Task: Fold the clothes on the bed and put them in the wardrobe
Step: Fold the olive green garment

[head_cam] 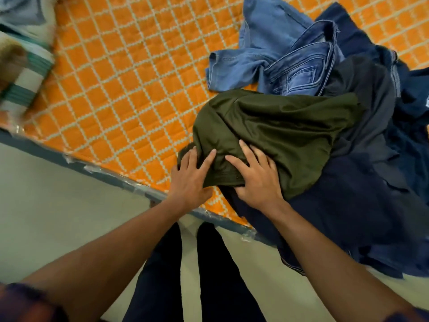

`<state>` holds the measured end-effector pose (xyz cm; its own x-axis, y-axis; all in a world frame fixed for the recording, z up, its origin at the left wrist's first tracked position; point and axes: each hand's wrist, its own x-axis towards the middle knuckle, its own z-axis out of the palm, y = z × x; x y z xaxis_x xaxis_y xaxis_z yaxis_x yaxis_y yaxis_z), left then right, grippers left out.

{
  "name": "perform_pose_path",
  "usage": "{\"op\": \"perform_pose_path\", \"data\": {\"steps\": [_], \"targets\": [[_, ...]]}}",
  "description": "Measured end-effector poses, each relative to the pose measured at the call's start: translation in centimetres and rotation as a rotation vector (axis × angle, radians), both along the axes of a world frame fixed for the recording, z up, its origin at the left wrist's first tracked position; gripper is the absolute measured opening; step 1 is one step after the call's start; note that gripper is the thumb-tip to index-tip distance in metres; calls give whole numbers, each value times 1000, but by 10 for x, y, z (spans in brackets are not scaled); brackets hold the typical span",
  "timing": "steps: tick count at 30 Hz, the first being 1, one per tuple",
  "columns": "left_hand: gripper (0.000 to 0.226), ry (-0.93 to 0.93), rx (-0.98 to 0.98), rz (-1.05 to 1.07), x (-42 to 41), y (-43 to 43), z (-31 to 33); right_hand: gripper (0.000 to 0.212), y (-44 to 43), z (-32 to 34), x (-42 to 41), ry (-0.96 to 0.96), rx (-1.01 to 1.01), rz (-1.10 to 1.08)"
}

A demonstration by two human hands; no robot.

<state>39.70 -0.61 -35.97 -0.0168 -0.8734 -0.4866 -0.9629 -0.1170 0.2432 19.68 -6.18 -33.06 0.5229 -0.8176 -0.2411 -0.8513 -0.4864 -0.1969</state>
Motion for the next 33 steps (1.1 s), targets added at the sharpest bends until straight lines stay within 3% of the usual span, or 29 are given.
{"op": "perform_pose_path", "data": {"steps": [2,5,9,12,15,21,24,28,33], "targets": [[79,-12,-128,-9,6,-8,-4,59,-6,1,7,-20,-10,-31],[45,116,-244,-55,28,-34,3,47,-19,9,21,-154,16,-179],[48,220,-365,-50,70,-74,46,44,-38,30,50,-403,-29,-283],[33,242,-326,50,109,-93,81,48,-57,48,64,-366,-82,-349],[22,380,-238,263,166,-92,117,51,-83,74,78,-289,-55,-478],[31,458,-361,480,248,-55,191,39,-110,131,121,-426,-10,-582],[28,454,-372,592,276,-31,233,37,-113,154,153,-506,19,-519],[27,397,-480,843,295,3,278,27,-121,187,194,-470,153,-370],[13,317,-551,1033,278,56,310,15,-136,217,213,-549,260,-199]]}}
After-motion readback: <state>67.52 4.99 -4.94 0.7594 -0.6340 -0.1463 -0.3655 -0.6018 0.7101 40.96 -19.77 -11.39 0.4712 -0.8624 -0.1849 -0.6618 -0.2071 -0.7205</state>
